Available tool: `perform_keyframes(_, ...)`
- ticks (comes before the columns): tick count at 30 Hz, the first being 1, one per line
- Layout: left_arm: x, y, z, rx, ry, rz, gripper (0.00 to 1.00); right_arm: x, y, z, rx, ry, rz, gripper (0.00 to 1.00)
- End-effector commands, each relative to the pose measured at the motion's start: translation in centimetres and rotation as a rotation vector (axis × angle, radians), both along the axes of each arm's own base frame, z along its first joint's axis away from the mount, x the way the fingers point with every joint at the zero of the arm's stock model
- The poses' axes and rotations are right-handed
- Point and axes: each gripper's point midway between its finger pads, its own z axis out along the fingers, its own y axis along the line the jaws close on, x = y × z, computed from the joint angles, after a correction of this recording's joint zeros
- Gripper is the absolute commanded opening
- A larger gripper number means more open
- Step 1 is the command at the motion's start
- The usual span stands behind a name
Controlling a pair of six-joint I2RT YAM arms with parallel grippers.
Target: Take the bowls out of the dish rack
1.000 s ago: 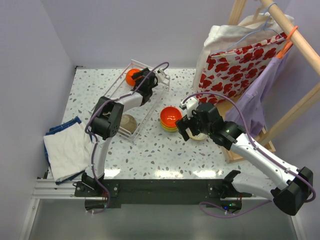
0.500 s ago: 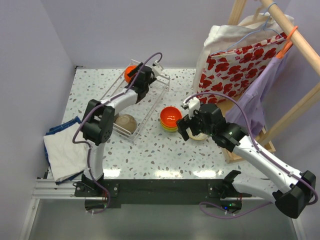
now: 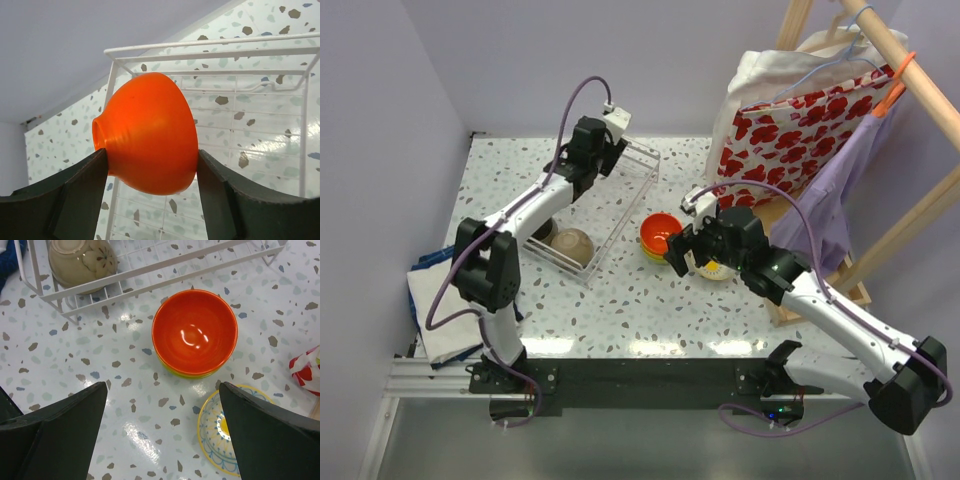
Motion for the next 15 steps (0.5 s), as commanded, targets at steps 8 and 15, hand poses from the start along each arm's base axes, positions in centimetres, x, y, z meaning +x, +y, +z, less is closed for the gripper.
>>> perform_keyframes(8, -3.8, -0.6, 3.6, -0.401, 0.046, -0.023, 0.18, 2.7, 5.1, 3.4, 0.247, -0.169, 0.094, 0.99)
perform_keyframes(15, -6.2, -0.3, 5.0, -0.641, 0.083, -0.052, 0.11, 4.5, 8.8, 4.0, 0.337, -0.186, 0.176, 0.99)
